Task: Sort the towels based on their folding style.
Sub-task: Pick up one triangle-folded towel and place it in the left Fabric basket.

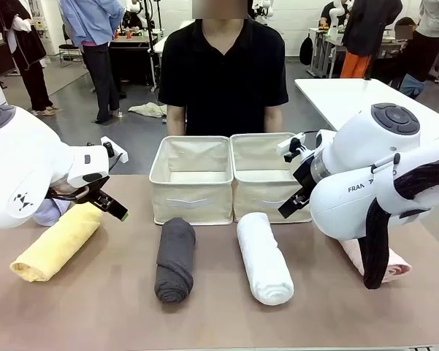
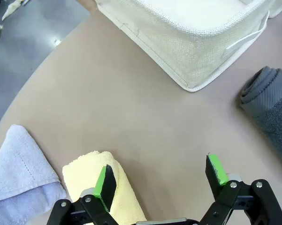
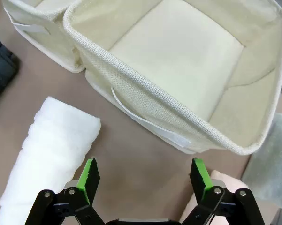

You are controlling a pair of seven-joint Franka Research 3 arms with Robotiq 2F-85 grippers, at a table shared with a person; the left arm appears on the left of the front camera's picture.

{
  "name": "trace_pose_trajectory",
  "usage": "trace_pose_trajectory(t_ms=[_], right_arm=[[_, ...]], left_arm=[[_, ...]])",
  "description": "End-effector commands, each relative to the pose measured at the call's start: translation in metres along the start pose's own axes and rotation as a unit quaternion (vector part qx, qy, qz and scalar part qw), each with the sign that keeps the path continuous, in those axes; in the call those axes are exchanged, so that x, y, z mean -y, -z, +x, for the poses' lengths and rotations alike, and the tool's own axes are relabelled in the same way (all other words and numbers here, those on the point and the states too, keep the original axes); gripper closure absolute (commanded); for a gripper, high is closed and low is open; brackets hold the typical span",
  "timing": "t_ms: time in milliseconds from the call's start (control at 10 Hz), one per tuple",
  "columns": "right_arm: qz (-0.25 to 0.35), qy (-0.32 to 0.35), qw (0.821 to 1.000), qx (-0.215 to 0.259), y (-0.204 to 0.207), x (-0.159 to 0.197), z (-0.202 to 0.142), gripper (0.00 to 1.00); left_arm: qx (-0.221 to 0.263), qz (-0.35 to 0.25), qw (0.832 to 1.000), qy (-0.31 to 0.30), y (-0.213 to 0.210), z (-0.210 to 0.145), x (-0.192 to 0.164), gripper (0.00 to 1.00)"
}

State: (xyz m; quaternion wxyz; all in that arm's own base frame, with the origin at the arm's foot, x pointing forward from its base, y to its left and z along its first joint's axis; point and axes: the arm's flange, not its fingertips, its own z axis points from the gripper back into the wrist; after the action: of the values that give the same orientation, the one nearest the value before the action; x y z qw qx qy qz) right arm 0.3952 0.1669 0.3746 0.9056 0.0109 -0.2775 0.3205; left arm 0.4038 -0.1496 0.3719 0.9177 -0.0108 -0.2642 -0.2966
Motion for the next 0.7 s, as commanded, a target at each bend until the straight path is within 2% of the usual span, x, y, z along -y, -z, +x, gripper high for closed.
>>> trace_pose_trajectory(t_ms=[0,600], right_arm=[[0.000,0.000,1.000,0.000,0.0000,0.0000,0.0000,0.00],[0.000,0.000,1.000,0.000,0.0000,0.0000,0.0000,0.00]], left_arm=[[0.000,0.000,1.000,0.000,0.0000,0.0000,0.0001,0.00],[0.000,0.000,1.000,0.000,0.0000,0.0000,0.0001,0.00]])
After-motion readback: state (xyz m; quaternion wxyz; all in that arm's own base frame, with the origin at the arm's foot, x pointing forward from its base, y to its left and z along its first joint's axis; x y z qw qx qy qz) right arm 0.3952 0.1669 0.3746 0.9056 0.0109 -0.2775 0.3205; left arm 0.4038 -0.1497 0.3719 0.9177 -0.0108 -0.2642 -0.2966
